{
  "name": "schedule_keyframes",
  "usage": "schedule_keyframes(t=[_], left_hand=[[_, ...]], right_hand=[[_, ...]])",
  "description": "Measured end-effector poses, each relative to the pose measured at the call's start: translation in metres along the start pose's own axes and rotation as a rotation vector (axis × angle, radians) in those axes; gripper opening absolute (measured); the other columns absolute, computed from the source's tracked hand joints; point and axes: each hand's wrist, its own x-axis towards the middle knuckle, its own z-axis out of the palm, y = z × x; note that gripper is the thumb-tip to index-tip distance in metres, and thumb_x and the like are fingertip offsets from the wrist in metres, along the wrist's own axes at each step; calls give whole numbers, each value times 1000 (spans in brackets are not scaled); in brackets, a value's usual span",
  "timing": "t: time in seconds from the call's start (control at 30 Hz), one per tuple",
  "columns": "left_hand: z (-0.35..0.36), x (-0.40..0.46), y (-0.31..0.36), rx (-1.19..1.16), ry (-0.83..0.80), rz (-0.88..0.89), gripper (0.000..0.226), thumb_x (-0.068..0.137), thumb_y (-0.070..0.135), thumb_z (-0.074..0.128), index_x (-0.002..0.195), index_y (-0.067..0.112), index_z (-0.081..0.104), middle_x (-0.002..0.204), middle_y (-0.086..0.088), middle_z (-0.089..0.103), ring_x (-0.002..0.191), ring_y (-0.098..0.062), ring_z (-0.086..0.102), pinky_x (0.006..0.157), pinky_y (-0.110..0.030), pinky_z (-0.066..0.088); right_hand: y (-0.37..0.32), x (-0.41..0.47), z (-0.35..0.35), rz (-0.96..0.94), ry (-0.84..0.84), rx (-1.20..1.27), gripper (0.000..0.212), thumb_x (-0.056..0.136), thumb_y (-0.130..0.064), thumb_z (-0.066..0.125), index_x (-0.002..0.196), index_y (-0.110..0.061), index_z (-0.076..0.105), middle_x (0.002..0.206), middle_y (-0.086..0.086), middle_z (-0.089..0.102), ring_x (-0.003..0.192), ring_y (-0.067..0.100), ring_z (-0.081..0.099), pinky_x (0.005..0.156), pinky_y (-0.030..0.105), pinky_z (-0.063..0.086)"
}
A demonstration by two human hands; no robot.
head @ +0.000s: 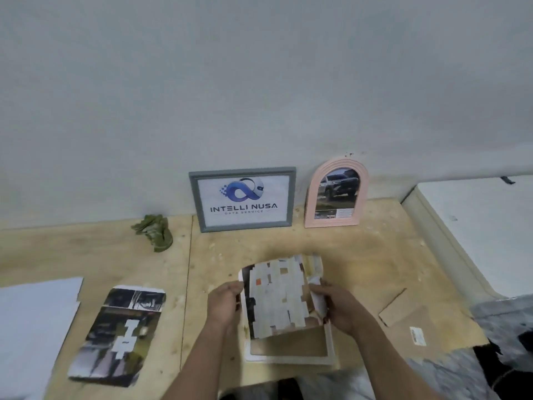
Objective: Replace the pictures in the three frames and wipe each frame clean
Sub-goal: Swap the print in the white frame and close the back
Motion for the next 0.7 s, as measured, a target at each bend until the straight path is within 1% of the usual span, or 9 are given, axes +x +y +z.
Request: schedule_keyframes(t=[0.07, 0.13, 0.2, 0.3, 0.4, 0.47, 0.53, 0.6, 0.7], left_hand=[[-14, 2, 2, -43, 52, 7, 12, 92, 0, 61, 87, -3, 73, 89, -20, 75, 76, -29, 67, 65, -31, 55], [-35, 3, 3, -80, 140, 12, 16, 92, -3, 61, 80, 1, 72, 87, -18, 74, 76, -28, 66, 62, -29, 52], [-61, 3, 1, -116, 230, 12, 20, 91, -3, 60, 77, 4, 73, 87, -15, 76, 81, -31, 69, 71, -34, 57], [-114, 2, -5, -220, 371, -18, 19, 91, 1, 61, 81, 7, 76, 90, -14, 77, 90, -34, 71, 88, -46, 59], [-169, 3, -16, -304, 457, -28, 19, 90, 4, 62, 81, 9, 78, 93, -15, 78, 85, -31, 71, 80, -41, 58], [-211, 4, -23, -347, 512, -24, 17, 90, 5, 62, 84, 9, 78, 96, -10, 76, 82, -27, 69, 72, -33, 54], [-258, 10, -31, -378, 575, -14, 13, 89, 7, 66, 81, 8, 77, 93, -10, 73, 78, -26, 66, 70, -31, 52], [-306, 16, -37, -398, 609, -21, 12, 89, 8, 69, 80, 6, 76, 86, -11, 72, 74, -26, 61, 68, -32, 50], [-379, 29, -43, -407, 673, -55, 13, 90, 6, 70, 77, 7, 73, 75, -10, 67, 69, -23, 57, 67, -33, 49]], right_hand=[[-8, 11, 11, -30, -41, -116, 18, 87, -8, 66, 101, 3, 69, 102, 21, 71, 89, 32, 70, 80, 43, 56], [-14, 27, 32, -49, -80, -267, 21, 80, -14, 74, 96, 0, 71, 100, 18, 73, 90, 31, 71, 84, 44, 57], [-17, 43, 58, -68, -101, -399, 23, 80, -18, 76, 98, -5, 72, 99, 14, 75, 96, 33, 69, 92, 50, 53], [-15, 64, 116, -98, -137, -542, 23, 80, -21, 78, 99, -10, 72, 95, 11, 75, 96, 33, 69, 89, 48, 55], [-15, 67, 187, -203, -163, -673, 8, 81, -12, 76, 88, -11, 73, 86, 10, 74, 88, 31, 69, 79, 40, 57], [-11, 67, 242, -269, -199, -750, 4, 78, -8, 76, 82, -10, 74, 80, 8, 73, 75, 26, 68, 69, 35, 55], [-3, 70, 300, -323, -233, -820, 6, 78, -8, 75, 75, -12, 73, 73, 4, 69, 66, 20, 62, 60, 28, 50], [9, 78, 359, -348, -277, -881, 5, 81, -7, 71, 78, -8, 74, 71, 3, 66, 66, 18, 58, 59, 26, 44], [38, 101, 449, -394, -330, -1023, 14, 88, -9, 64, 93, -1, 74, 76, 3, 65, 77, 20, 58, 68, 30, 42]])
